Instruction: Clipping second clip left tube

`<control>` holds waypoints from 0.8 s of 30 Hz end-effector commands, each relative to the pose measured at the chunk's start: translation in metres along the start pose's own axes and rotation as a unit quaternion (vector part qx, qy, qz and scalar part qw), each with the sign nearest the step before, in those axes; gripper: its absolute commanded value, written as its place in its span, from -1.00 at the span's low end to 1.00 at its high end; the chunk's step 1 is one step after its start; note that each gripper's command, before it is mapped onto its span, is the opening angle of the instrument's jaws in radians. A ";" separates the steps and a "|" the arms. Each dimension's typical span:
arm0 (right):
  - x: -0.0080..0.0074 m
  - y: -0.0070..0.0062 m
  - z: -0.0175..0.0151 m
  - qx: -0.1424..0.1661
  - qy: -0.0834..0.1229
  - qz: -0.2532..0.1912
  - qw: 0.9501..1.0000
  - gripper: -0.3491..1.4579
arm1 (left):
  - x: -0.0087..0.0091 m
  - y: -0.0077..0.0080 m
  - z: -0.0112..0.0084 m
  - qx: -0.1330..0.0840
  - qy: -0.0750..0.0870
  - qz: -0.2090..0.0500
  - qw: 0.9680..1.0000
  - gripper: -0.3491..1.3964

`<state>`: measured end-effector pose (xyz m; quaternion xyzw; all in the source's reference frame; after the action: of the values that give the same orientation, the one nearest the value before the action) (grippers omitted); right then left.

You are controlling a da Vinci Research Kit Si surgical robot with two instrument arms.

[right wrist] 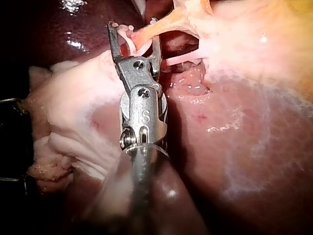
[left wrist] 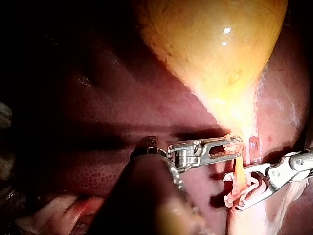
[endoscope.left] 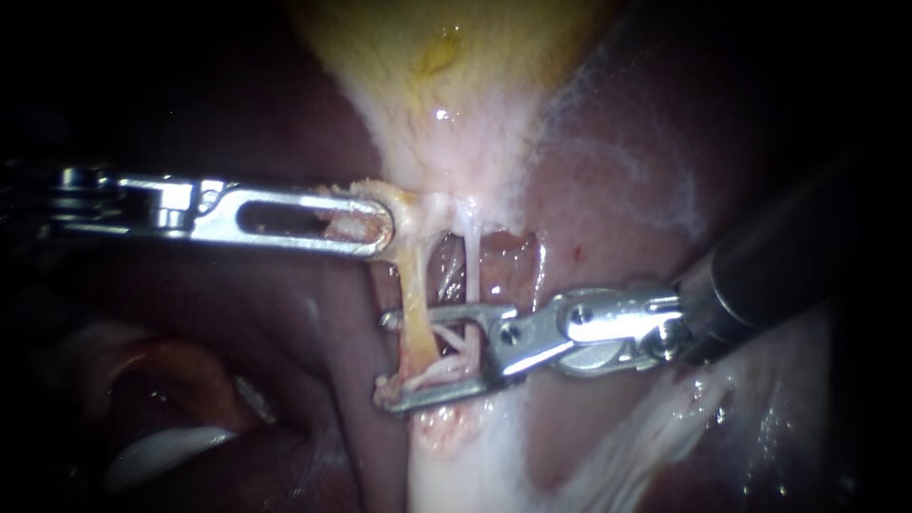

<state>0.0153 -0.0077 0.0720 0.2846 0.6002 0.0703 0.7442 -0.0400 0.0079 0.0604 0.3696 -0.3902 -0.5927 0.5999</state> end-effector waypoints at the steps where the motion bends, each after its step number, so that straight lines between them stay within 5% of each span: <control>1: 0.0000 0.0000 0.0002 0.000 0.000 0.005 1.000 -0.11 | 0.0000 0.0000 0.0000 0.000 0.000 0.000 1.000 -1.00; 8: -0.0004 0.0000 0.0002 -0.001 0.000 0.060 0.998 -0.35 | 0.0000 0.0000 0.0001 0.000 0.000 0.000 1.000 -1.00; 12: 0.0000 0.0001 -0.0007 -0.007 0.002 0.100 0.995 -1.00 | 0.0000 0.0001 0.0001 0.000 0.000 0.000 1.000 -1.00; 24: -0.0003 0.0007 -0.0016 -0.007 -0.024 0.122 0.992 -1.00 | -0.0002 0.0002 0.0002 0.000 0.000 0.000 1.000 -1.00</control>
<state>0.0139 -0.0067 0.0724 0.3523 0.5421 0.1582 0.7463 -0.0400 0.0081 0.0607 0.3694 -0.3900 -0.5929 0.5999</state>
